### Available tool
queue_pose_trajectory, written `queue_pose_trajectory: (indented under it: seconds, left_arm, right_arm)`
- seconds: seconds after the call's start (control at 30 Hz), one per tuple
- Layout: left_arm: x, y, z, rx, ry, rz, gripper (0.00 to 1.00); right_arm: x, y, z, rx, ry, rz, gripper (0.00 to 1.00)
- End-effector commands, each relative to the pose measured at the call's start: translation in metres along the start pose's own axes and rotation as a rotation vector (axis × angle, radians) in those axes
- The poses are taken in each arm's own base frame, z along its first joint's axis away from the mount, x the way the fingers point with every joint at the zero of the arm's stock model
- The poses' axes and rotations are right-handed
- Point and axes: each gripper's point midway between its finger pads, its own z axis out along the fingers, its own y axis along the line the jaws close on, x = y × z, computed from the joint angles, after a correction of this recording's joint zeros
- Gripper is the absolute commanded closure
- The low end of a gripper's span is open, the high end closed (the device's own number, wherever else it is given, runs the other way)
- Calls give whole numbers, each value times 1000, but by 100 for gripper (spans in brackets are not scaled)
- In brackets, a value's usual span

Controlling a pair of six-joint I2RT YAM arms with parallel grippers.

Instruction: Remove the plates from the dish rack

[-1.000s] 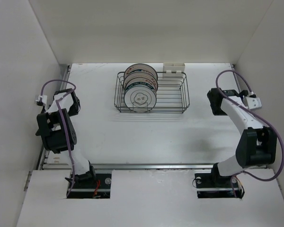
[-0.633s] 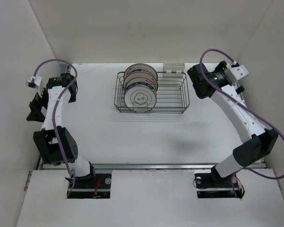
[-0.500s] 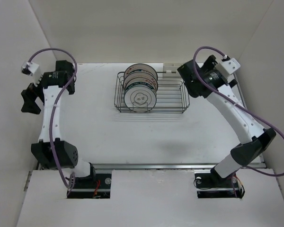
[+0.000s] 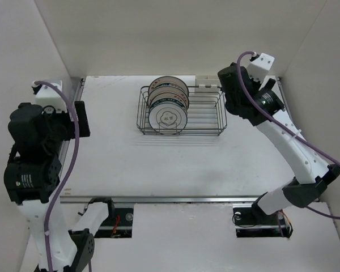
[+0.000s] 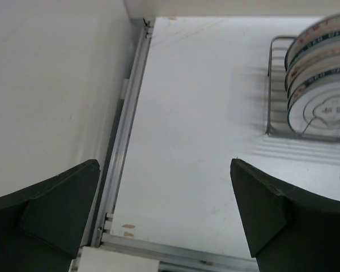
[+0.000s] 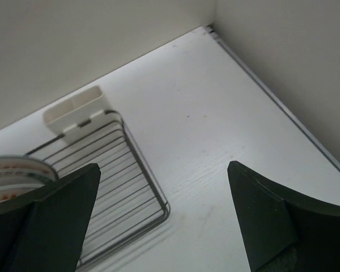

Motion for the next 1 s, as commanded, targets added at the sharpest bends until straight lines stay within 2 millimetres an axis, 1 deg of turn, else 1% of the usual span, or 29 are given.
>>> queue_pose_trajectory:
  seconds: [0.0,0.03,0.07,0.1,0.13,0.17,0.2,0.23,0.27,0.3,0.33,0.37,0.43,0.47,0.5,0.53,0.57,0.6,0.63,0.67,0.7,0.73,0.77,0.87,0.9,0.93,0.97]
  left_arm:
    - [37,-18,31,132,225,157,0]
    - [38,-15,34,108,238,149,0]
    - [42,-12,39,80,263,139,0]
    - [49,-10,43,65,290,135,0]
    - [53,-10,44,66,301,136,0]
    - [58,-13,47,82,328,137,0]
    - [63,-14,49,84,345,139,0]
    - [67,-12,50,73,358,142,0]
    - [67,-10,55,56,351,135,0]
    - [72,-2,59,6,368,146,0]
    - [69,-2,61,4,356,144,0]
    - [74,6,69,-50,387,159,0]
    - [74,17,76,-121,396,161,0]
    - [75,17,79,-123,405,163,0]
    - [80,12,80,-85,428,178,0]
    - [83,4,84,-29,445,194,0]
    - [87,-3,85,15,452,204,0]
    - [87,-17,86,94,443,186,0]
    - [91,-24,87,134,451,189,0]
    - [97,-30,90,168,470,183,0]
    - [96,-38,90,212,465,172,0]
    - [98,-42,94,225,470,159,0]
    - [100,-44,98,239,482,157,0]
    - [104,-48,107,249,504,146,0]
    - [104,-49,111,249,508,146,0]
    - [104,-49,111,247,509,137,0]
    - [106,-52,114,256,520,142,0]
  right_arm:
    - [-29,32,-26,-304,-3,5,0]
    - [-28,49,-37,-430,22,14,0]
    - [-34,56,-44,-496,4,60,0]
    - [-34,64,-50,-560,3,56,0]
    - [-34,71,-54,-617,3,52,0]
    - [-24,85,-61,-707,28,27,0]
    - [-31,93,-66,-753,8,43,0]
    - [-31,97,-70,-783,5,34,0]
    - [-30,104,-79,-851,12,16,0]
    - [-28,111,-81,-887,-1,-20,0]
    - [-22,118,-82,-916,11,-48,0]
    - [-21,126,-94,-998,11,-62,0]
    - [-6,144,-104,-1099,40,-107,0]
    - [7,150,-110,-1161,61,-152,0]
    - [20,159,-127,-1281,103,-170,0]
    - [34,168,-129,-1322,133,-201,0]
    - [47,173,-130,-1345,166,-219,0]
    - [56,178,-129,-1355,189,-230,0]
    - [67,183,-126,-1359,214,-244,0]
    - [89,191,-117,-1340,272,-277,0]
    - [101,193,-109,-1338,303,-299,0]
    - [107,196,-106,-1363,324,-318,2]
    - [124,203,-101,-1359,372,-340,4]
    - [145,206,-76,-1274,404,-378,13]
    - [157,208,-63,-1228,404,-407,18]
    - [169,210,-54,-1198,421,-423,22]
    - [174,210,-49,-1179,420,-439,27]
